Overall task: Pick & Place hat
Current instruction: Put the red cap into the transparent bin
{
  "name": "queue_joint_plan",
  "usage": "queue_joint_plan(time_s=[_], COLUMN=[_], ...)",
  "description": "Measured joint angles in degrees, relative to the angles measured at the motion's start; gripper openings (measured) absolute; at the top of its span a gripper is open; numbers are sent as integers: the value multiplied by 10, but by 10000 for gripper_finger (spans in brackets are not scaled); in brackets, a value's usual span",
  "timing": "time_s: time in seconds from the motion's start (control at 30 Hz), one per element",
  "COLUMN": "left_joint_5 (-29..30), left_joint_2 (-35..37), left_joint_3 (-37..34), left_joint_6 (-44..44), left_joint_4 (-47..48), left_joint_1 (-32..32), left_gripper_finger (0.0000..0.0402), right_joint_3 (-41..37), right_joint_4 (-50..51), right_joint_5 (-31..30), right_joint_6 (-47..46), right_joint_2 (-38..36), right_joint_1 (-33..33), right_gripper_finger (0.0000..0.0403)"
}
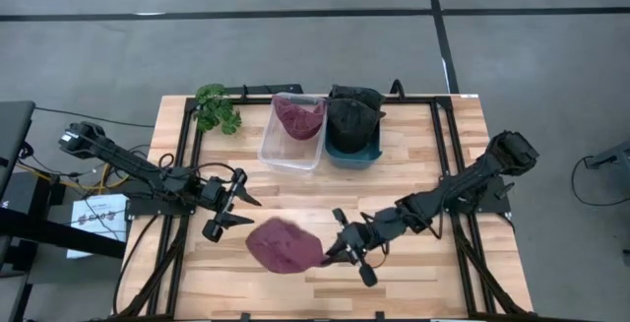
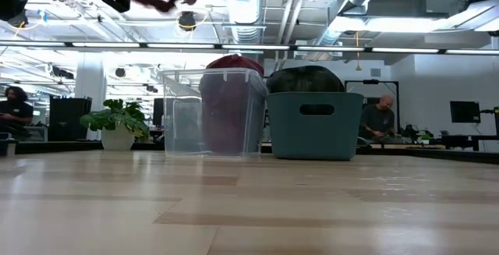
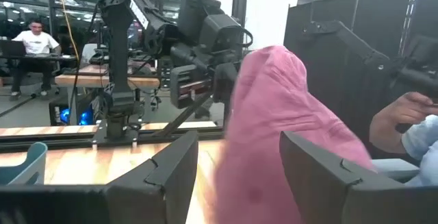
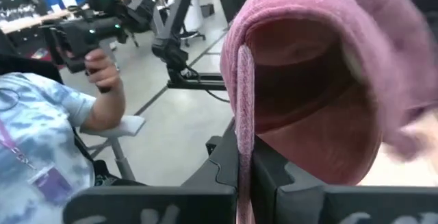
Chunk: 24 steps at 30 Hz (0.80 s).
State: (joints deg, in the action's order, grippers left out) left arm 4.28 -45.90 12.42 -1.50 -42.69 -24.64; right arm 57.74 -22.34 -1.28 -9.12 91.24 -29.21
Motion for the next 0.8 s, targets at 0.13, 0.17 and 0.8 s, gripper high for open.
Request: queue_joint_plan(time_s=[0.13,0.17,0.8], left_joint_5=[0,0,-292], left_joint_2=[-40,-50,-226], left_joint_3=[0,0,88], left_joint_6=[1,1,22], left_joint_4=[-40,-51,-153], left_joint_1=[0,0,22], left_gripper_finger=[205,205,205], right_joint_3=[0,0,0], right_joint_4=[-7,-9,0], right_joint_5=[25,33,70], right_joint_6=[9,12,21], right_joint_2=[0,0,0], right_joint_1=[16,18,51], right_gripper_finger=[1,1,1])
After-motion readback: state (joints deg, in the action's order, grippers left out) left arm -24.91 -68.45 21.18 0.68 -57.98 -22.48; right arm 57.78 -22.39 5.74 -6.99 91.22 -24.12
